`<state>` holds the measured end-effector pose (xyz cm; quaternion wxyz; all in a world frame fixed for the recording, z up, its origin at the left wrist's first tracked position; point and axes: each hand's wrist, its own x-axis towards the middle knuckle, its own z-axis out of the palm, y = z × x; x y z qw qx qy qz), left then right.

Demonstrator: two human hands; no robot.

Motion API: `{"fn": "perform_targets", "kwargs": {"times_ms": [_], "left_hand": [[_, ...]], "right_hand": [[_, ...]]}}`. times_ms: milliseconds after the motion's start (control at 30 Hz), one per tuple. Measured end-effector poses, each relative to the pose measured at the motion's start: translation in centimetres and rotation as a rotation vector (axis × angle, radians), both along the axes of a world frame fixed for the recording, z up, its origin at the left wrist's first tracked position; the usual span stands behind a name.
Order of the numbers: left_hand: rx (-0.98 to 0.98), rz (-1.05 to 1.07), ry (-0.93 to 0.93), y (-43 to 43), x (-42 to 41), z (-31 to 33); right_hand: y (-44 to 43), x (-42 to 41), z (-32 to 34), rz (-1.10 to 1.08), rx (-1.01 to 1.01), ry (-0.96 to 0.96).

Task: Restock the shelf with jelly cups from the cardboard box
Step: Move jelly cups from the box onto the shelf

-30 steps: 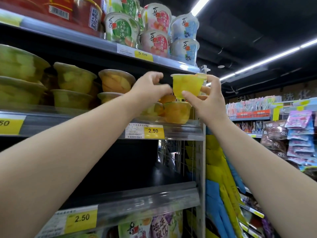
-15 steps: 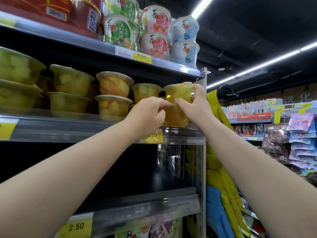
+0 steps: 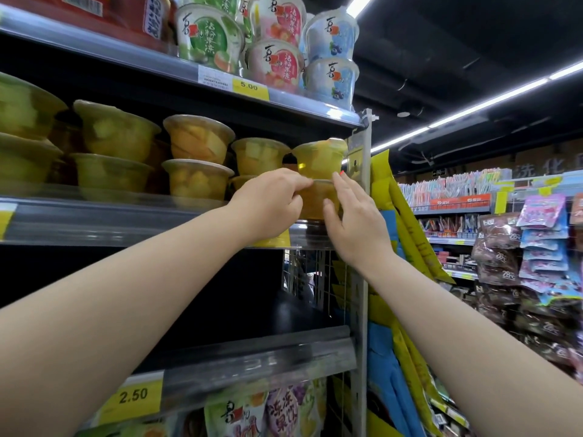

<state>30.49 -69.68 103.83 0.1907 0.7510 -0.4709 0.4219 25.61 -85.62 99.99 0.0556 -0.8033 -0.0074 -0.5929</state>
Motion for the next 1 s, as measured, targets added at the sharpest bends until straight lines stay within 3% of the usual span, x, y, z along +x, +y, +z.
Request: {"fn": "perform_targets", "kwargs": {"times_ms": [333, 600, 867, 1000], "left_hand": [[0.063, 0.097, -0.161, 1.9, -0.8, -3.1], [0.157, 0.059, -0.28, 13.8, -0.3, -13.6], [0.183, 0.321, 0.0, 27.3, -1.6, -25.1], [0.164, 0.463, 0.13, 32.4, -3.8, -29.2]], "right_hand": [[1.4, -0.1, -3.6, -0.082, 0.018, 0.106], [8.9, -0.9, -12.5, 0.024, 0.012, 0.002], [19.2, -0.8, -21.8, 0.193, 0.114, 0.276], [23.9, -0.5, -25.0, 0.272, 0.104, 0.273]]}}
